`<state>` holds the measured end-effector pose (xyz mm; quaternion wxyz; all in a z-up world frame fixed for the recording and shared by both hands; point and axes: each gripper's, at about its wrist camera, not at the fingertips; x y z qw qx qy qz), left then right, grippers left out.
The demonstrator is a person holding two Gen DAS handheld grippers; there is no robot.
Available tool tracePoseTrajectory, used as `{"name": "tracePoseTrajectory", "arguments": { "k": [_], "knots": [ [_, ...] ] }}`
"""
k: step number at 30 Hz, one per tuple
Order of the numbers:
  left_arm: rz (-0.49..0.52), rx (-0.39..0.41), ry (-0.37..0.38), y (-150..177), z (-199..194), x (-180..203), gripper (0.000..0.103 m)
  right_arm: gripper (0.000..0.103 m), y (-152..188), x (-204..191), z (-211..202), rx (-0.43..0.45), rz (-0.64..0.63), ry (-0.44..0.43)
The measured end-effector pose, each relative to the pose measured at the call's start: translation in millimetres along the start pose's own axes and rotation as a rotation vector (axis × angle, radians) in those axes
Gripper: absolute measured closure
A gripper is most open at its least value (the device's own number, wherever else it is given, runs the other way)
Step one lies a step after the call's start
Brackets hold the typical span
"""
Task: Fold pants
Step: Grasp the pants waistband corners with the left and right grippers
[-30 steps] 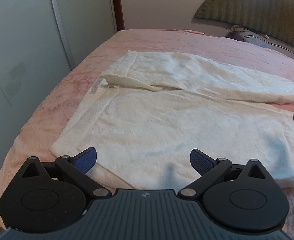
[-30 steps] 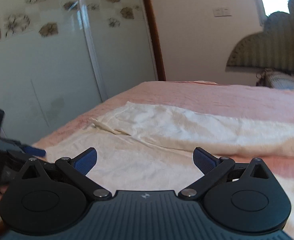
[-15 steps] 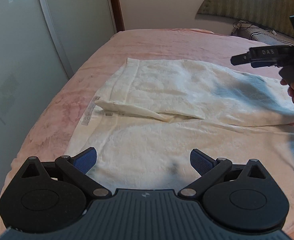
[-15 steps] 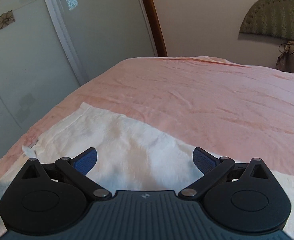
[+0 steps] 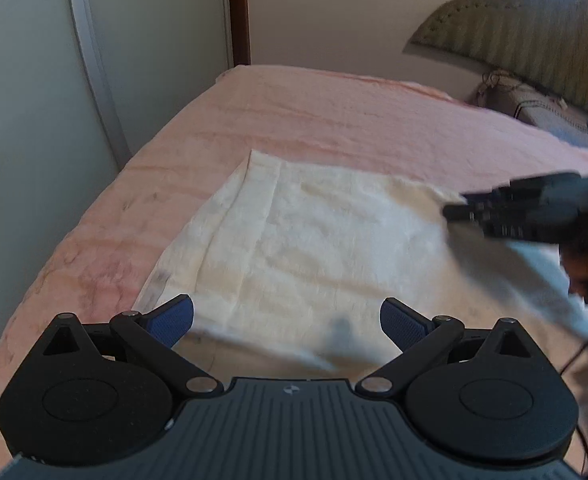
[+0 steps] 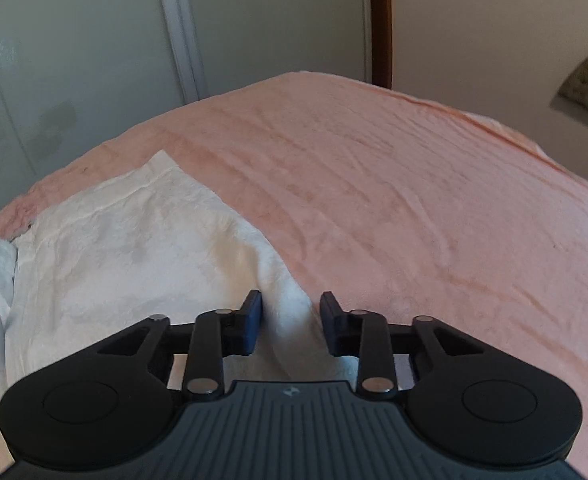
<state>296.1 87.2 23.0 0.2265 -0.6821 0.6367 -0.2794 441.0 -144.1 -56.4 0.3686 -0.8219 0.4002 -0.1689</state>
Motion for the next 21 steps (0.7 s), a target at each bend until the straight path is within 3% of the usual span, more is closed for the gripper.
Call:
{"name": "tracePoseTrajectory", "arguments": {
  "k": [5, 8, 10, 15, 17, 19, 21],
  "knots": [
    [-0.164, 0.021, 0.099, -54.0, 40.0, -12.9, 0.003, 0.087, 15.2, -65.5, -33.8, 0.13, -0.411, 0.167],
    [-0.305, -0.019, 0.207, -75.6, 64.1, -23.8, 0.003, 0.089, 35.8, -99.5, -50.3, 0.187, -0.632, 0.231],
    [-0.42, -0.052, 0.321, -83.0, 82.4, -34.5, 0.002, 0.089, 48.9, -112.4, -56.6, 0.212, -0.727, 0.258],
    [-0.707, -0.165, 0.438, -86.7, 125.8, -62.2, 0.01, 0.089, 67.5, -122.7, -59.0, 0.23, -0.828, 0.283],
    [-0.756, -0.193, 0.438, -83.1, 130.2, -69.2, 0.031, 0.089, 73.5, -121.4, -58.3, 0.23, -0.837, 0.284],
    [-0.735, -0.174, 0.431, -77.7, 119.9, -71.3, 0.072, 0.089, 77.6, -120.5, -59.8, 0.231, -0.829, 0.285],
    [-0.692, -0.152, 0.406, -69.9, 105.1, -70.2, 0.095, 0.089, 75.1, -125.6, -62.4, 0.239, -0.819, 0.292]
  ]
}}
Point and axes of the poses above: each gripper's, at about its wrist camera, not at the fingertips, and z roughly the way its jaws point, x to its right, y to its underside, and after that the axes turned 8 degrees about y, right-handed
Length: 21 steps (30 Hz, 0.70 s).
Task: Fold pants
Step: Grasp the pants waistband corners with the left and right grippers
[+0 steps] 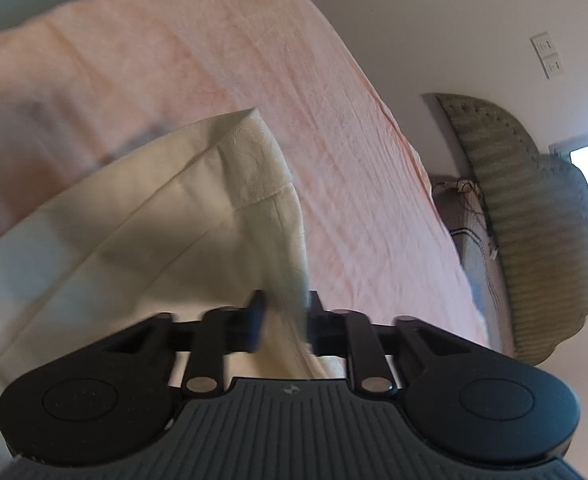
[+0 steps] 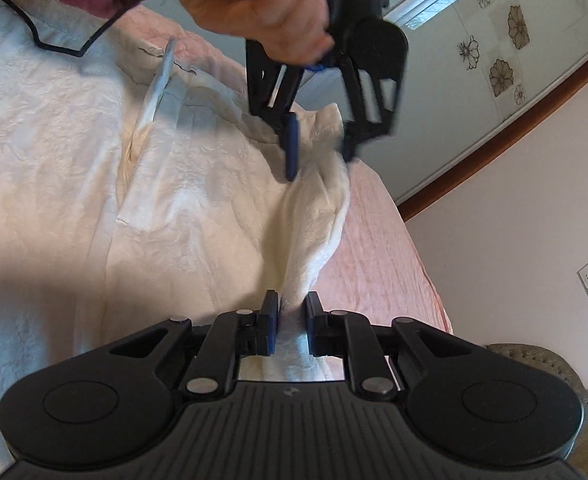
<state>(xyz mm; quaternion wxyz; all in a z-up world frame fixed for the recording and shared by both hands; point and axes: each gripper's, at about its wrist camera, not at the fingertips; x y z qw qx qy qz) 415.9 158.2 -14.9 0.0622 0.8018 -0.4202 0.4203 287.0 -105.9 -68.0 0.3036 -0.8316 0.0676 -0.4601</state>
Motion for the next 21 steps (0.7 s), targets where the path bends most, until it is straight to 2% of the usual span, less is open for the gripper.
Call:
{"name": "tracePoseTrajectory", "arguments": {
  "k": [1, 5, 7, 11, 16, 18, 19, 20, 21],
  "knots": [
    [0.028, 0.022, -0.003, 7.1, -11.1, 0.1, 0.1, 0.088, 1.0, -0.8, -3.3, -0.001, 0.017, 0.001],
    [0.178, 0.075, -0.015, 48.9, -56.1, 3.6, 0.1, 0.072, 6.8, 9.3, -23.3, 0.005, 0.097, 0.032],
    [0.225, 0.08, -0.006, 70.3, -77.9, -0.5, 0.1, 0.068, 16.1, 20.8, -42.4, -0.014, 0.134, 0.033],
    [0.257, 0.092, 0.011, 105.2, -106.5, -19.0, 0.1, 0.068, 45.6, 42.2, -69.6, -0.076, 0.118, 0.018],
    [0.306, 0.126, -0.021, 129.6, -112.1, -26.4, 0.1, 0.068, 64.2, 52.4, -64.8, -0.189, 0.074, -0.01],
    [0.308, 0.146, -0.02, 130.8, -112.9, -26.3, 0.1, 0.07, 69.0, 47.3, -54.8, -0.248, 0.047, -0.006],
    [0.306, 0.166, -0.016, 131.1, -114.3, -26.0, 0.1, 0.086, 70.0, 45.8, -53.0, -0.268, 0.065, -0.009],
    [0.312, 0.186, -0.018, 131.7, -118.7, -26.7, 0.1, 0.095, 69.2, 44.1, -53.5, -0.28, 0.078, 0.002],
    [0.319, 0.198, -0.022, 133.3, -124.1, -25.9, 0.1, 0.095, 66.0, 38.9, -59.2, -0.277, 0.073, 0.033]
  ]
}}
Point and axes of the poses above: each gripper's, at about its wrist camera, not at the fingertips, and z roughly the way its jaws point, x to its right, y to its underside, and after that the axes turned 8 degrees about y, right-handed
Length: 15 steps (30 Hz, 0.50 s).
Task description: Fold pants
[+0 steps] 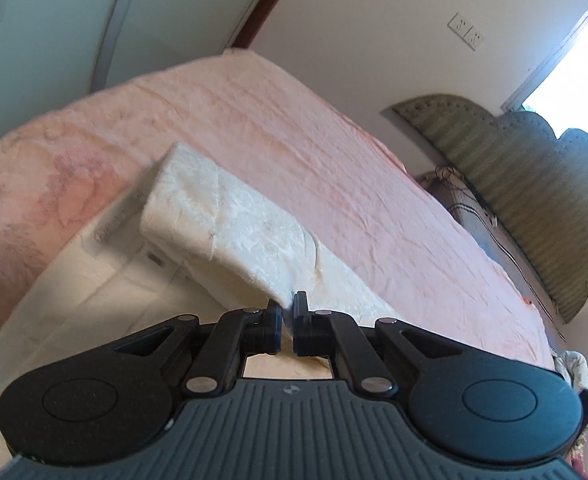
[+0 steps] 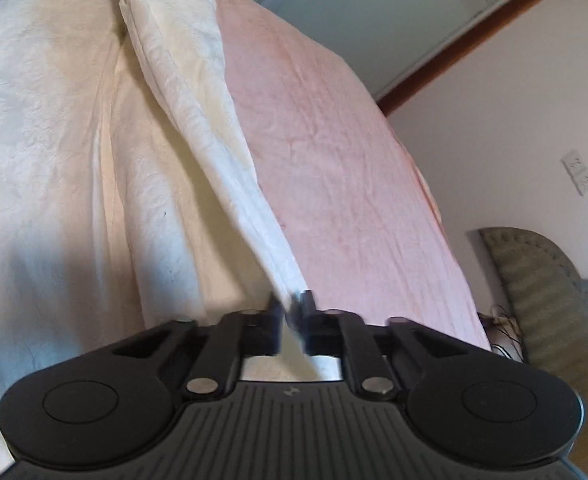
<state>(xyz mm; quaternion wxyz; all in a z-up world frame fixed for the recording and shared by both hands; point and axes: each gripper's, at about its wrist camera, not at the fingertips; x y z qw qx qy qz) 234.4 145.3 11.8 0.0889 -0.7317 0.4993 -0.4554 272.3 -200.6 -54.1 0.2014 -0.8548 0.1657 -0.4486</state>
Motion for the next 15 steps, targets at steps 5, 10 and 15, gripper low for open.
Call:
{"name": "tracePoseTrajectory", "arguments": {
  "k": [5, 10, 15],
  "knots": [
    [0.069, 0.029, 0.005, 11.0, -45.0, 2.3, 0.1, 0.097, -2.7, -10.3, -65.4, 0.041, 0.084, 0.036],
    [0.083, 0.013, -0.026, 39.8, -87.1, -12.4, 0.1, 0.098, 6.4, -38.0, -154.4, 0.091, 0.21, -0.069],
    [0.053, -0.051, -0.059, 72.2, -106.2, -36.3, 0.1, 0.098, 19.8, -69.6, -189.5, 0.083, 0.3, -0.149]
  ]
}}
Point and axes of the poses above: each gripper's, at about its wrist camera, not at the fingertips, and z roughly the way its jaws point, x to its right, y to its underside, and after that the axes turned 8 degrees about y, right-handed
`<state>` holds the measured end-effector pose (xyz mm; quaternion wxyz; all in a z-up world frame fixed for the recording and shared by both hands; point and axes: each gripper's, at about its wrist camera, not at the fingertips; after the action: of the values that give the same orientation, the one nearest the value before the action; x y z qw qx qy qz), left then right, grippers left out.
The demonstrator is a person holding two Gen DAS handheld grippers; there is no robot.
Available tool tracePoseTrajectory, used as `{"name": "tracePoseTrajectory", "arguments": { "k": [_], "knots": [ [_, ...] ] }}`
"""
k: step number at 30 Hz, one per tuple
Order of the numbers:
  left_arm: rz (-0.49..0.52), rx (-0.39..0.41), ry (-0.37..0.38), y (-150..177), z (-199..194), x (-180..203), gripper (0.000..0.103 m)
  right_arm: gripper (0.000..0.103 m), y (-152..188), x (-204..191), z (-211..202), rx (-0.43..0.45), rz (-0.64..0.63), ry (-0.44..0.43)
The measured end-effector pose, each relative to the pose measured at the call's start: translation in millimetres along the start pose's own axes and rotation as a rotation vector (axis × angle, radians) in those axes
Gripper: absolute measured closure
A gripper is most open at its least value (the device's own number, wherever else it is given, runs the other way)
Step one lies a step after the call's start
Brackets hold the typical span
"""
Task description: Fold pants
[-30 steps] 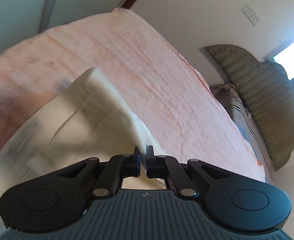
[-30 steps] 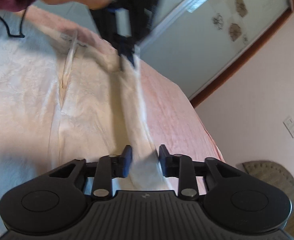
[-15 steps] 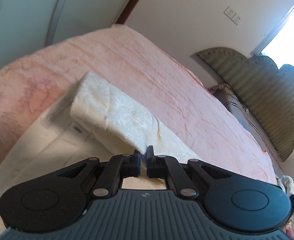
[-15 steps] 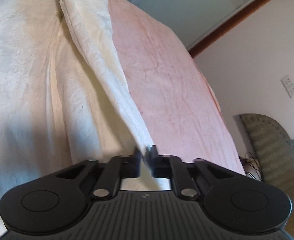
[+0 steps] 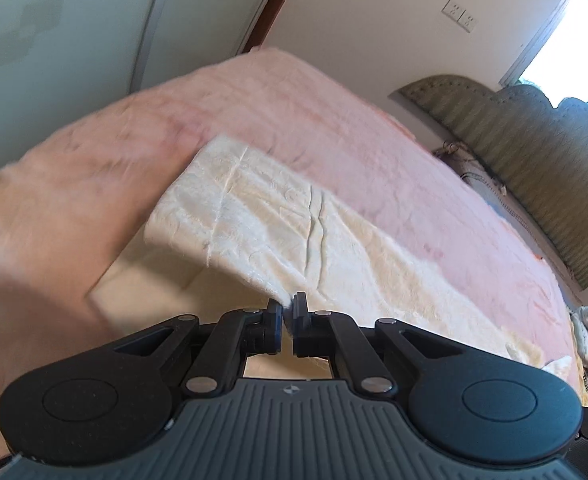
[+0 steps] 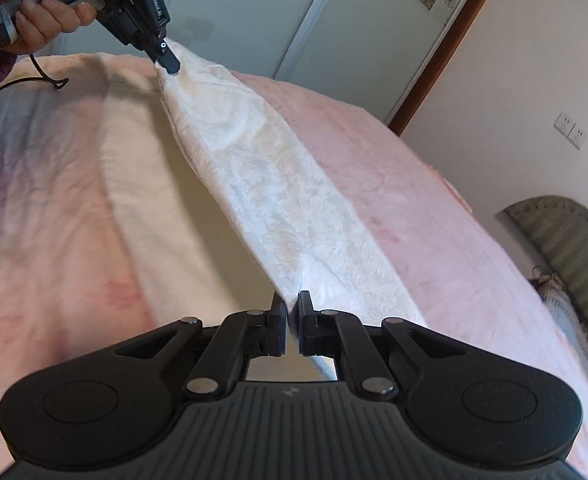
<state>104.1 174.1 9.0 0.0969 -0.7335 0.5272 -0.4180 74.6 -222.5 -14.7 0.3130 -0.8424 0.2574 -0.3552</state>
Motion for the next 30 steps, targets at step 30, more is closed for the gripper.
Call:
{"name": "tracePoseTrajectory", "arguments": {
  "k": [30],
  "knots": [
    [0.158, 0.06, -0.197, 7.3, -19.4, 49.3, 0.063, 0.072, 98.5, 42.7, -26.4, -0.111, 0.701, -0.088]
  ]
}}
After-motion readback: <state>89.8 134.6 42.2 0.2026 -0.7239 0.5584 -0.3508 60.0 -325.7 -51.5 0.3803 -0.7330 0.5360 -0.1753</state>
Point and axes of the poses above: each gripper's, at about its wrist camera, not at the fingertips, and z roughly the way its jaws point, x to its right, y to its underside, and after that the axes turned 8 degrees about y, right-handed
